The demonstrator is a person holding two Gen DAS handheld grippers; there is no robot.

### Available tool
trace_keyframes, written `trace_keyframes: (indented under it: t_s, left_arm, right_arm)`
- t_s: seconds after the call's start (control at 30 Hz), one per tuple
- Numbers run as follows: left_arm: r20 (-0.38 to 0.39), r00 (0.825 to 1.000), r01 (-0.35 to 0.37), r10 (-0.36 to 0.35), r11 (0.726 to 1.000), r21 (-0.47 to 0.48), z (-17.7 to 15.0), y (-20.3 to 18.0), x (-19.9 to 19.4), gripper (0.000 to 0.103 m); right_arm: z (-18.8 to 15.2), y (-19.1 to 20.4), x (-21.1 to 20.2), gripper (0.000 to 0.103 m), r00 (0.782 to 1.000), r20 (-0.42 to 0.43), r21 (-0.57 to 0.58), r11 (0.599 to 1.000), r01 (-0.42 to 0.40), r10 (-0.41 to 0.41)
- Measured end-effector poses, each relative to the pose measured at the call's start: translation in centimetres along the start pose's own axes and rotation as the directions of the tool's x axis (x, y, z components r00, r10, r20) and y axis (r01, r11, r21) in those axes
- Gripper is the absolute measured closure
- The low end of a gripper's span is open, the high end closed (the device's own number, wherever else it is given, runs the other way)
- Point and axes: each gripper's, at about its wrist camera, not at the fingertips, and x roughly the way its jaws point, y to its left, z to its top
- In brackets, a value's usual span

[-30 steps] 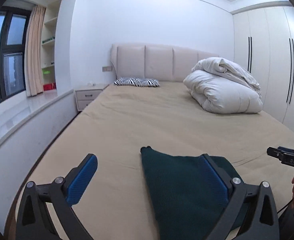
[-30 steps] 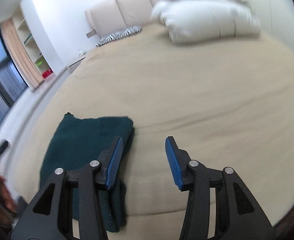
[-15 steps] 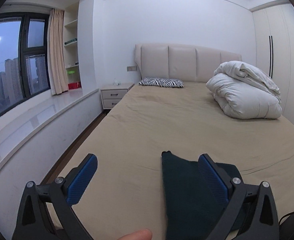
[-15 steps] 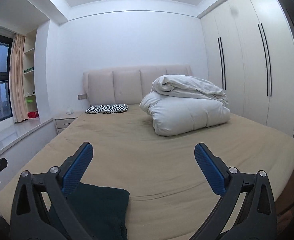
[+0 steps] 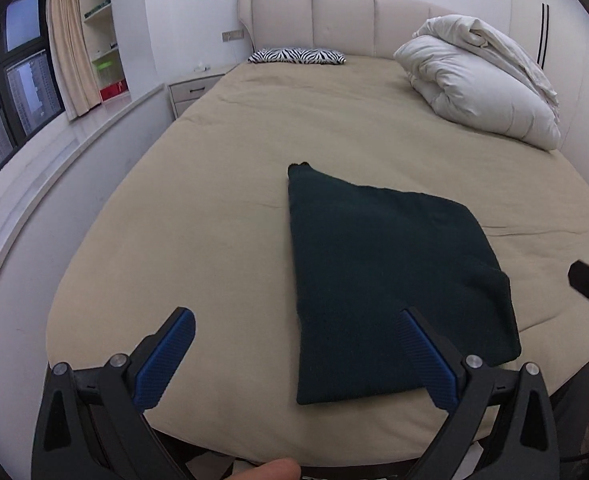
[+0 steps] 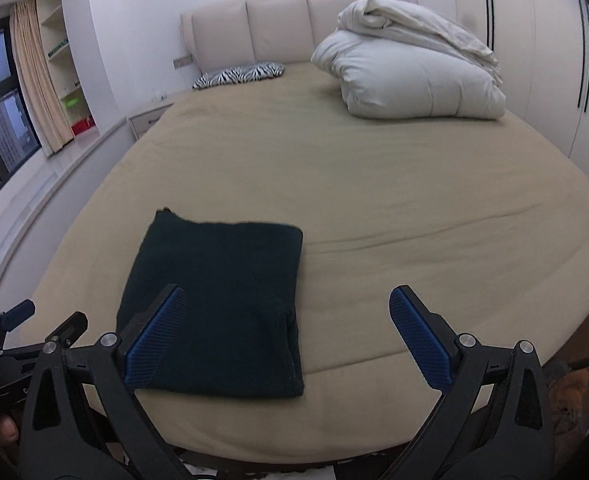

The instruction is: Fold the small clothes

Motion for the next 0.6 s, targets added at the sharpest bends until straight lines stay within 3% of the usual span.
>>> trace_keyframes:
  t_s: [0.17, 0.6]
  left_arm:
    - [-0.038, 0.999, -0.010, 0.009, 1.000, -0.003, -0.7, 0.5, 1.2, 0.000]
    - [-0.067, 0.998, -0.001, 0.000, 1.000, -0.013, -1.8, 1.0, 1.8, 0.000]
  right_arm:
    - [-1.9, -0.1, 3.8, 0.000, 0.994, -0.103, 0.009, 1.000, 0.022, -0.021]
    - [-2.7, 1.1, 4.7, 0.000, 0.989, -0.146, -0.031, 0.999, 0.025, -0.029]
